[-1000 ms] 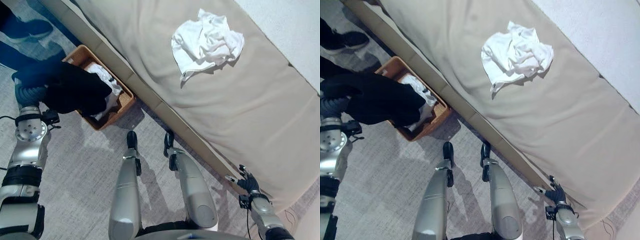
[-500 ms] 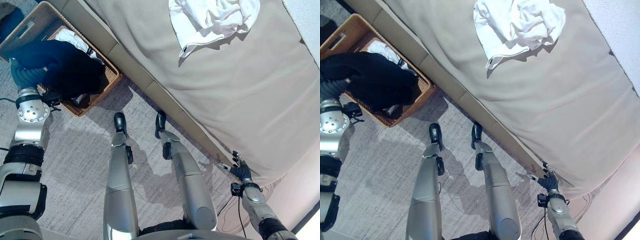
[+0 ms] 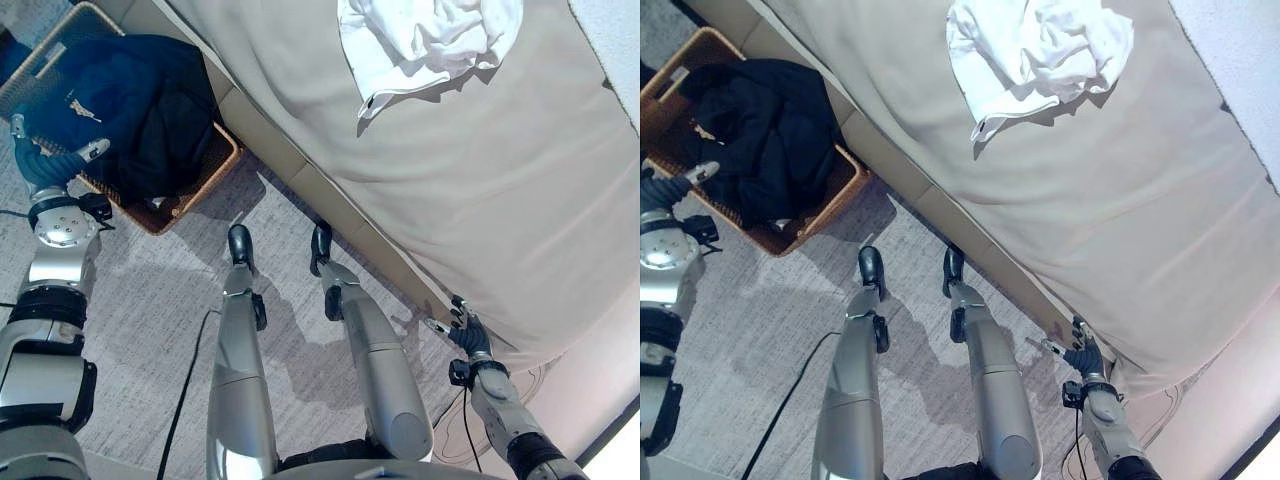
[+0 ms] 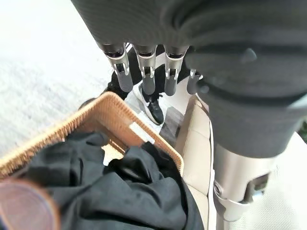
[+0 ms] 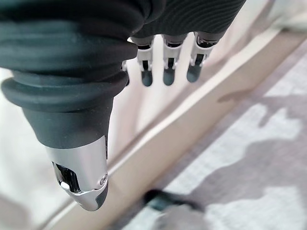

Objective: Pick up clothes into the bucket

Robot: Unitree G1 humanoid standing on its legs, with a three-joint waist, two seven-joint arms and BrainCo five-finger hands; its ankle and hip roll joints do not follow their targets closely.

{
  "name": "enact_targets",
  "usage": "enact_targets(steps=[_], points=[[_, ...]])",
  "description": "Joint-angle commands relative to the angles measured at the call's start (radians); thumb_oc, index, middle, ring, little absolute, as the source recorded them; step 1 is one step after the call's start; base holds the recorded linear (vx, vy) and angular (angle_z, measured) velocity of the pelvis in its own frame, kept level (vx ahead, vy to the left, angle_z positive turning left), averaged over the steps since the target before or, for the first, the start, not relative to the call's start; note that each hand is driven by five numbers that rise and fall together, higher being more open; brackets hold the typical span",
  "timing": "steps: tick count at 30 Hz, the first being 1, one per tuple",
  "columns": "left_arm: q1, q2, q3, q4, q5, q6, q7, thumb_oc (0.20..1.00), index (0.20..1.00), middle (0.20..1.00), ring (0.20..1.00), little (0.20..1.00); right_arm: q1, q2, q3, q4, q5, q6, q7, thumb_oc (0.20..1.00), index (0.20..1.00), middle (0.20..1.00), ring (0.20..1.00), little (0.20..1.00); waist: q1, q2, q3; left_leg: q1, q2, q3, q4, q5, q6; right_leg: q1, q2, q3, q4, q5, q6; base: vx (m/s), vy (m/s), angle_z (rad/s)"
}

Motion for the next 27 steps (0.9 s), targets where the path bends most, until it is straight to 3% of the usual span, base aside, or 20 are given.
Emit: enact_targets(steps=[1, 4, 5, 7, 8, 9, 10, 11, 15, 17, 18, 22, 24, 25, 27], points=[[0.100, -0.029, 0.115, -0.065, 0.067, -0.024, 0.049, 1.000, 1.000, 1.000, 1.000, 1.000, 0.008, -0.034, -0.036, -0.061, 0.097, -0.060, 0.019, 1.000, 1.000, 1.000, 1.000, 1.000, 0.039, 0.011, -0.012, 0.090, -0.005, -0.005, 0.043, -0.096, -0.005, 0.084, -0.085, 0.016, -0.086, 0.047, 0.107, 0.00, -0.001, -0.04], [0.225, -0.132, 0.162, -0.113, 0.088, -0.047, 0.050, 1.000, 1.000, 1.000, 1.000, 1.000, -0.008, -0.044, -0.060, -0.111, 0.106, -0.077, 0.030, 1.000, 1.000, 1.000, 1.000, 1.000, 0.057, 0.041, -0.012, 0.153, -0.015, -0.004, -0.001, -0.082, -0.005, 0.128, -0.095, 0.018, -0.083, 0.037, 0.104, -0.01, 0.007, -0.03], [0.252, -0.173, 0.169, -0.125, 0.089, -0.059, 0.050, 1.000, 1.000, 1.000, 1.000, 1.000, -0.019, -0.047, -0.078, -0.135, 0.111, -0.085, 0.023, 1.000, 1.000, 1.000, 1.000, 1.000, 0.059, 0.045, -0.012, 0.155, -0.023, 0.004, -0.022, -0.045, -0.001, 0.125, -0.105, 0.013, -0.089, 0.062, 0.096, -0.07, 0.024, 0.01], [0.292, -0.243, 0.161, -0.146, 0.095, -0.088, 0.045, 1.000, 1.000, 1.000, 1.000, 1.000, -0.034, -0.056, -0.097, -0.168, 0.127, -0.101, 0.033, 1.000, 1.000, 1.000, 1.000, 1.000, 0.068, 0.062, -0.012, 0.198, -0.031, 0.003, -0.053, -0.034, -0.001, 0.153, -0.113, 0.012, -0.080, 0.053, 0.095, -0.02, 0.009, 0.06], [0.294, -0.244, 0.161, -0.147, 0.095, -0.088, 0.045, 1.000, 1.000, 1.000, 1.000, 1.000, -0.033, -0.057, -0.097, -0.169, 0.127, -0.101, 0.033, 1.000, 1.000, 1.000, 1.000, 1.000, 0.068, 0.062, -0.012, 0.200, -0.031, 0.003, -0.055, -0.034, -0.001, 0.154, -0.113, 0.012, -0.080, 0.053, 0.095, 0.02, -0.008, 0.08], [0.329, -0.324, 0.152, -0.151, 0.077, -0.120, 0.018, 1.000, 1.000, 1.000, 1.000, 1.000, -0.060, -0.065, -0.124, -0.219, 0.138, -0.125, 0.034, 1.000, 1.000, 1.000, 1.000, 1.000, 0.082, 0.083, -0.012, 0.249, -0.039, -0.002, -0.092, -0.022, -0.002, 0.192, -0.122, 0.005, -0.074, 0.042, 0.095, 0.02, -0.001, 0.09], [0.330, -0.324, 0.152, -0.151, 0.077, -0.120, 0.018, 1.000, 1.000, 1.000, 1.000, 1.000, -0.059, -0.066, -0.124, -0.219, 0.138, -0.125, 0.034, 1.000, 1.000, 1.000, 1.000, 1.000, 0.082, 0.084, -0.012, 0.251, -0.039, -0.003, -0.094, -0.021, -0.002, 0.193, -0.122, 0.005, -0.074, 0.042, 0.095, 0.03, -0.037, 0.13], [0.367, -0.430, 0.090, -0.138, 0.079, -0.154, -0.037, 1.000, 1.000, 1.000, 1.000, 1.000, -0.092, -0.093, -0.179, -0.313, 0.112, -0.162, 0.006, 1.000, 1.000, 1.000, 1.000, 1.000, 0.099, 0.112, -0.012, 0.321, -0.051, -0.016, -0.148, -0.004, -0.002, 0.247, -0.137, -0.009, -0.063, 0.024, 0.095, 0.02, -0.037, 0.17], [0.404, -0.505, 0.012, -0.119, 0.104, -0.163, -0.090, 1.000, 1.000, 1.000, 1.000, 1.000, -0.154, -0.141, -0.231, -0.400, -0.008, -0.183, -0.083, 1.000, 1.000, 1.000, 1.000, 1.000, 0.118, 0.145, -0.012, 0.400, -0.062, -0.029, -0.212, 0.018, 0.000, 0.304, -0.151, -0.029, -0.055, 0.009, 0.096, 0.03, -0.030, 0.31], [0.425, -0.534, -0.048, -0.091, 0.146, -0.158, -0.124, 1.000, 1.000, 1.000, 1.000, 1.000, -0.208, -0.189, -0.248, -0.416, -0.141, -0.170, -0.156, 1.000, 1.000, 1.000, 1.000, 1.000, 0.129, 0.163, -0.012, 0.448, -0.071, -0.042, -0.252, 0.033, 0.001, 0.341, -0.161, -0.039, -0.051, 0.001, 0.096, 0.04, -0.046, 0.24], [0.450, -0.555, -0.110, -0.073, 0.194, -0.154, -0.162, 1.000, 1.000, 1.000, 1.000, 1.000, -0.247, -0.242, -0.261, -0.423, -0.308, -0.123, -0.249, 1.000, 1.000, 1.000, 1.000, 1.000, 0.137, 0.183, -0.015, 0.480, -0.073, -0.056, -0.283, 0.048, 0.000, 0.364, -0.173, -0.051, -0.040, -0.010, 0.097, 0.03, -0.035, 0.17], [0.474, -0.557, -0.225, -0.065, 0.311, -0.147, -0.195, 1.000, 1.000, 1.000, 1.000, 1.000, -0.318, -0.314, -0.248, -0.378, -0.495, -0.042, -0.347, 1.000, 1.000, 1.000, 1.000, 1.000, 0.149, 0.207, -0.036, 0.508, -0.078, -0.074, -0.321, 0.064, 0.000, 0.386, -0.179, -0.066, -0.034, -0.024, 0.097, 0.04, -0.035, 0.24], [0.486, -0.528, -0.332, -0.114, 0.428, -0.153, -0.224, 1.000, 1.000, 1.000, 1.000, 1.000, -0.385, -0.345, -0.233, -0.310, -0.535, -0.015, -0.381, 1.000, 1.000, 1.000, 1.000, 1.000, 0.158, 0.225, -0.050, 0.519, -0.079, -0.081, -0.337, 0.068, 0.002, 0.391, -0.181, -0.072, -0.031, -0.032, 0.100, 0.06, -0.024, 0.12], [0.504, -0.498, -0.415, -0.168, 0.459, -0.168, -0.266, 1.000, 1.000, 1.000, 1.000, 1.000, -0.481, -0.402, -0.205, -0.212, -0.545, 0.011, -0.413, 1.000, 1.000, 1.000, 1.000, 1.000, 0.167, 0.242, -0.056, 0.525, -0.081, -0.084, -0.341, 0.067, 0.003, 0.391, -0.184, -0.073, -0.026, -0.036, 0.103, 0.05, -0.015, 0.14], [0.515, -0.492, -0.431, -0.180, 0.449, -0.172, -0.278, 1.000, 1.000, 1.000, 1.000, 1.000, -0.525, -0.420, -0.183, -0.174, -0.540, 0.018, -0.416, 1.000, 1.000, 1.000, 1.000, 1.000, 0.171, 0.250, -0.057, 0.528, -0.082, -0.084, -0.343, 0.067, 0.004, 0.391, -0.181, -0.070, -0.024, -0.038, 0.104, 0.03, 0.000, 0.12]])
